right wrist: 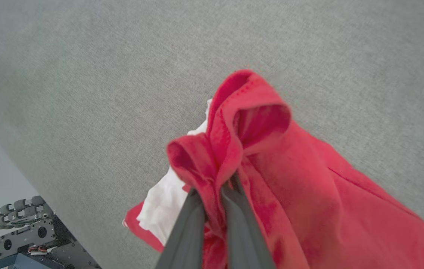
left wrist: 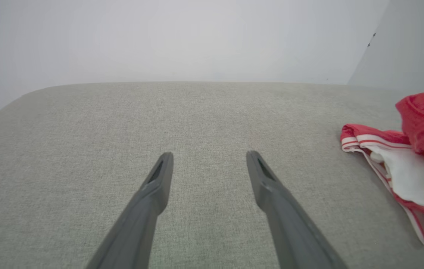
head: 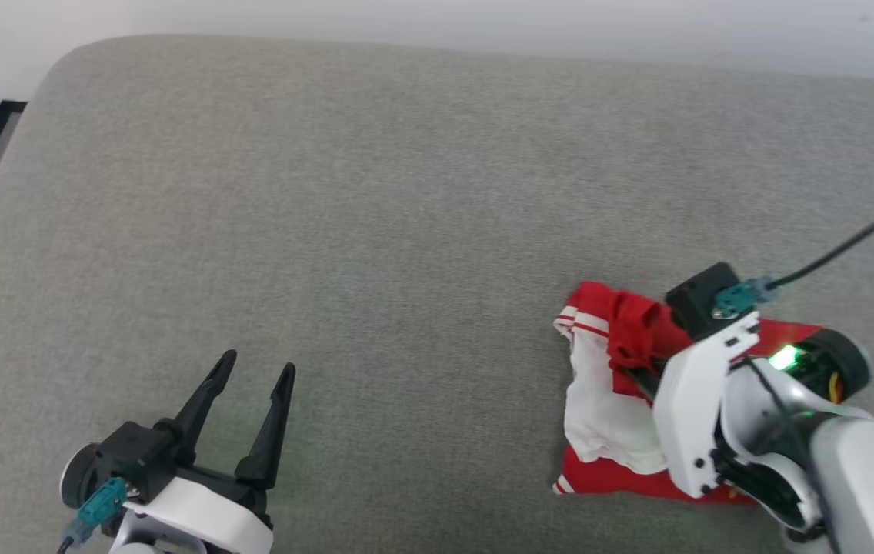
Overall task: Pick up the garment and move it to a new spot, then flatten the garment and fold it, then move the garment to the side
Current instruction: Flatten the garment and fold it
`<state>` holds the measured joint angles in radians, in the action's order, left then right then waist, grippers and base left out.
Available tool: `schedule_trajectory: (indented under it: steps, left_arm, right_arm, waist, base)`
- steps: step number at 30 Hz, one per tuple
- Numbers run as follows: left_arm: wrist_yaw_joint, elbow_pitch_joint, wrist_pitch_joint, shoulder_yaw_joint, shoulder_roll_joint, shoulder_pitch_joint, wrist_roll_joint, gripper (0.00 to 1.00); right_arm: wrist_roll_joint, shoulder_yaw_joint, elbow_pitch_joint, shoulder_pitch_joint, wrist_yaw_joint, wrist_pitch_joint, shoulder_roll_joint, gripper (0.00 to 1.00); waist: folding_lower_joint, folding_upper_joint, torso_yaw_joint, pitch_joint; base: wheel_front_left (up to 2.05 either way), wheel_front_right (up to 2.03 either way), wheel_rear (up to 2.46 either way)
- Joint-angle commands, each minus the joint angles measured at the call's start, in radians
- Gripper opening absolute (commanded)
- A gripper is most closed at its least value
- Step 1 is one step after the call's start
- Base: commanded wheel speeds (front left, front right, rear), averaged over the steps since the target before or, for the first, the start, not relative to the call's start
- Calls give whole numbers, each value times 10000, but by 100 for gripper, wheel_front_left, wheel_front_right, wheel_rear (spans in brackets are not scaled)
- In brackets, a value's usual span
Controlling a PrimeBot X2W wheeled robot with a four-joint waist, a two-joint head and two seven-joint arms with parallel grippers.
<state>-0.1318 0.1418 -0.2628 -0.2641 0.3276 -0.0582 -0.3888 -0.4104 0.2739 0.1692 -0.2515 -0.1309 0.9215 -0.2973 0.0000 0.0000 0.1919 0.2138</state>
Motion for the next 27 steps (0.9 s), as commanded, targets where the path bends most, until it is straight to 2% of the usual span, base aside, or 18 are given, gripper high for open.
schedule_trajectory:
  steps: [1, 9, 10, 11, 12, 13, 18, 21, 27]
  left_arm:
    - [24, -14, -21, -51, -11, -203, -181, 100]
    - [24, 47, -21, -12, 15, -265, -337, 100]
    - [24, 58, -21, 15, 1, -237, -335, 100]
    - [24, 77, -21, 42, -13, -196, -339, 100]
    - [24, 91, -21, 62, -21, -153, -363, 100]
    - [24, 97, -21, 90, -31, -121, -400, 100]
    - [24, 126, -21, 182, -16, -63, -491, 100]
    - [24, 109, -21, 230, 17, -48, -517, 100]
    - [24, 249, -21, 326, 4, 8, -753, 100]
  right_arm:
    - [-59, 165, -489, -199, 5, -226, 82, 0]
    - [-58, 545, -2073, -530, 5, -1123, 118, 2]
    - [-66, 564, -2143, -574, 5, -1230, 138, 31]
    - [-76, 599, -2176, -620, 5, -1334, 156, 48]
    - [-125, 587, -2177, -647, 7, -1426, 187, 71]
    - [-151, 549, -2136, -675, 5, -1530, 204, 100]
    - [-297, 213, -1821, -697, 5, -1955, 181, 100]
    - [-195, -373, -1710, -544, 7, -2316, 98, 100]
    - [309, -1774, -2468, -170, 7, -4171, -106, 100]
  waist:
    - [0, 0, 172, 58]
    - [0, 0, 352, 125]
    - [0, 0, 327, 116]
    - [0, 0, 283, 95]
    - [0, 0, 226, 73]
    - [0, 0, 165, 50]
    - [0, 0, -122, -105]
    - [0, 0, -357, -265]
    - [0, 0, -753, -601]
  base:
    - [0, 0, 0]
    - [0, 0, 0]
    - [0, 0, 0]
    - [0, 0, 0]
    - [0, 0, 0]
    - [0, 0, 0]
    - [0, 0, 0]
    - [0, 0, 0]
    - [0, 0, 0]
